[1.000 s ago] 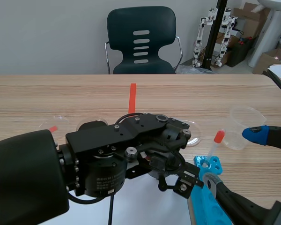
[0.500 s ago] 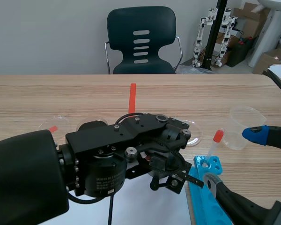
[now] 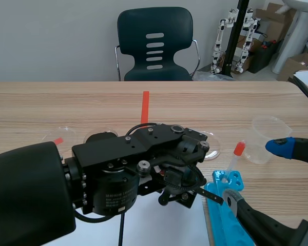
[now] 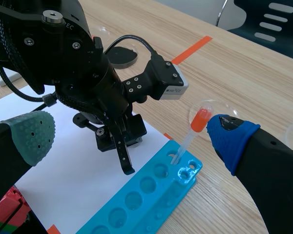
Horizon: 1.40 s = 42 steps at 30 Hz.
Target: Pick up the right mineral with the left hand
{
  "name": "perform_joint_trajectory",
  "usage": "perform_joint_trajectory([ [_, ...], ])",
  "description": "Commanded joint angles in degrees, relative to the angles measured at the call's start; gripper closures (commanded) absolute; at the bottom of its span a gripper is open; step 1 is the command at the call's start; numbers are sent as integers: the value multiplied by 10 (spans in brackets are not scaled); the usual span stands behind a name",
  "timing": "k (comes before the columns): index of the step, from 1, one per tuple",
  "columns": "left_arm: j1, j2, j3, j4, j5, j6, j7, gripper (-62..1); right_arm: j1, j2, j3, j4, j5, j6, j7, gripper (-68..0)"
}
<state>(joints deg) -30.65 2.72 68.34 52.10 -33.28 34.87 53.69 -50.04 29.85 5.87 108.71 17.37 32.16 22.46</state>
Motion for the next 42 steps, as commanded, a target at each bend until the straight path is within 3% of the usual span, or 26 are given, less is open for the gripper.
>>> perform_joint_trajectory([
  [1, -8, 11, 0, 10, -2, 1, -3, -128, 4, 0, 0, 9, 8, 0, 8, -679],
  [15, -8, 9, -3, 16, 7, 1, -1, -116, 4, 0, 0, 9, 8, 0, 8, -679],
  [22, -8, -17, -3, 71, 21, 1, -3, -116, 4, 0, 0, 9, 8, 0, 8, -679],
  [25, -5, -42, -3, 104, 47, 1, -1, -116, 4, 0, 0, 9, 8, 0, 8, -679],
  [31, 4, -106, -32, 176, 50, 1, -3, -116, 4, 0, 0, 9, 8, 0, 8, -679],
  [35, 23, -156, -71, 230, 52, -4, -43, -116, 4, 0, 0, 9, 8, 0, 8, -679],
  [42, 94, -252, -144, 333, 52, -71, -160, -116, 4, 0, 0, 9, 8, 0, 8, -679],
])
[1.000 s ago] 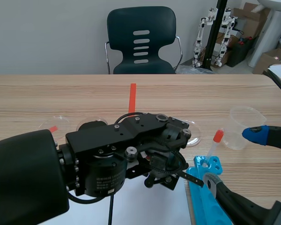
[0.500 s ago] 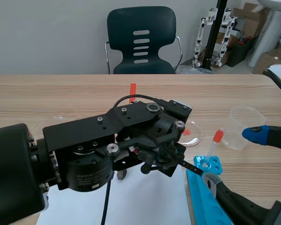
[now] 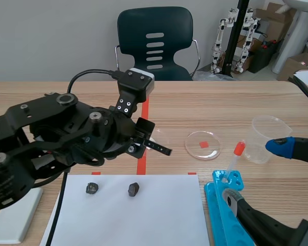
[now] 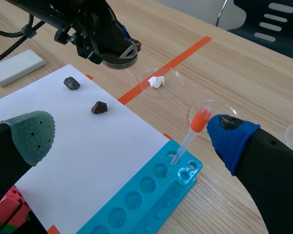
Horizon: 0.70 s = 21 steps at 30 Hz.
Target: Pick up the right mineral with the left hand
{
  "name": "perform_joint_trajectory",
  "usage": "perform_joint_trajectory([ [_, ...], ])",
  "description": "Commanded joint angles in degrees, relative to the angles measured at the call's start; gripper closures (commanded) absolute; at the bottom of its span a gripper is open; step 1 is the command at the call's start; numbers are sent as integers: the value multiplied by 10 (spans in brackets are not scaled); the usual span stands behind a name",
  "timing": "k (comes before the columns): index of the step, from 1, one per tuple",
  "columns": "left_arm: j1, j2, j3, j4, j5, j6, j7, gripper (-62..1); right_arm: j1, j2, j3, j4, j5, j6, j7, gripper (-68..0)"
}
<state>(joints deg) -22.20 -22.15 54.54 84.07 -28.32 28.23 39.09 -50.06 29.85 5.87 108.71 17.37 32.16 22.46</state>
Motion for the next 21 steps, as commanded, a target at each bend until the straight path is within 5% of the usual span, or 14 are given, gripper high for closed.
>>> perform_joint_trajectory([
  [1, 23, -17, -19, 27, 2, -15, -34, -116, 4, 0, 0, 9, 8, 0, 8, -679],
  [10, 199, -150, -143, 146, 3, -130, -239, -117, 4, 0, 0, 9, 8, 0, 8, -679],
  [21, 440, -272, -188, 232, 24, -151, -533, -117, 4, 0, 0, 9, 8, 0, 8, -679],
])
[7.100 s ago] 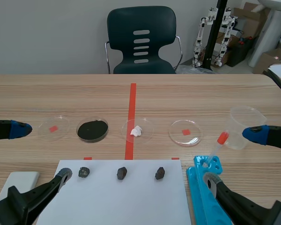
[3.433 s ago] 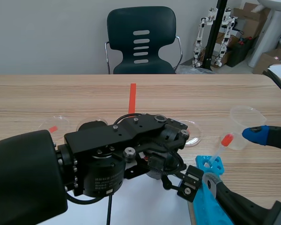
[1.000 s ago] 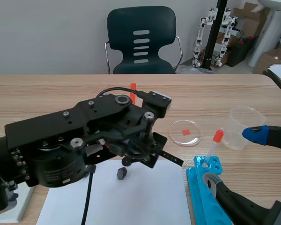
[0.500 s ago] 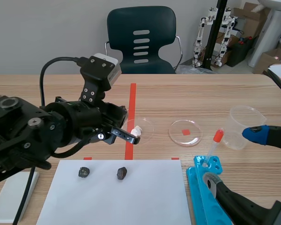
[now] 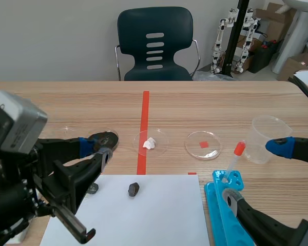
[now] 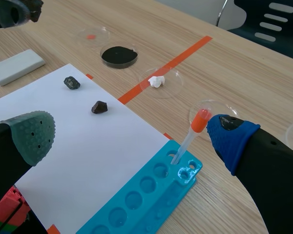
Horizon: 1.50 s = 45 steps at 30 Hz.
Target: Pick up the right mineral with the left hand
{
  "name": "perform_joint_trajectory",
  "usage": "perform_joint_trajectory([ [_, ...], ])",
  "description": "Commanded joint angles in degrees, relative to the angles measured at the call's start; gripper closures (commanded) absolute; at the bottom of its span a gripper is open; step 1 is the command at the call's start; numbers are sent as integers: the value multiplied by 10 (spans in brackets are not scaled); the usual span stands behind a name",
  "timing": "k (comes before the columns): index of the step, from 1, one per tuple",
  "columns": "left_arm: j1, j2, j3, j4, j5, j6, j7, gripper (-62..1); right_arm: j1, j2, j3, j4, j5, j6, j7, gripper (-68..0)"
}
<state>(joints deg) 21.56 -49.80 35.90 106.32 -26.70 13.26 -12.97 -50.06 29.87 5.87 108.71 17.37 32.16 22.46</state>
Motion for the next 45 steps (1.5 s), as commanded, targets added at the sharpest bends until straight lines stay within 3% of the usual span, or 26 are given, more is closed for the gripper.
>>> perform_joint_trajectory([
  [1, 20, 0, -3, 13, 22, -2, -30, -117, 4, 0, 0, 9, 8, 0, 8, -679],
  [6, 86, -10, -16, 22, 72, -2, -82, -117, 4, 0, 0, 9, 8, 0, 8, -679],
  [16, 155, -10, -64, 22, 99, -1, -106, -117, 4, 0, 0, 9, 8, 0, 8, -679],
  [45, 155, -10, -68, 22, 99, -1, -106, -117, 4, 0, 0, 9, 8, 0, 8, -679],
])
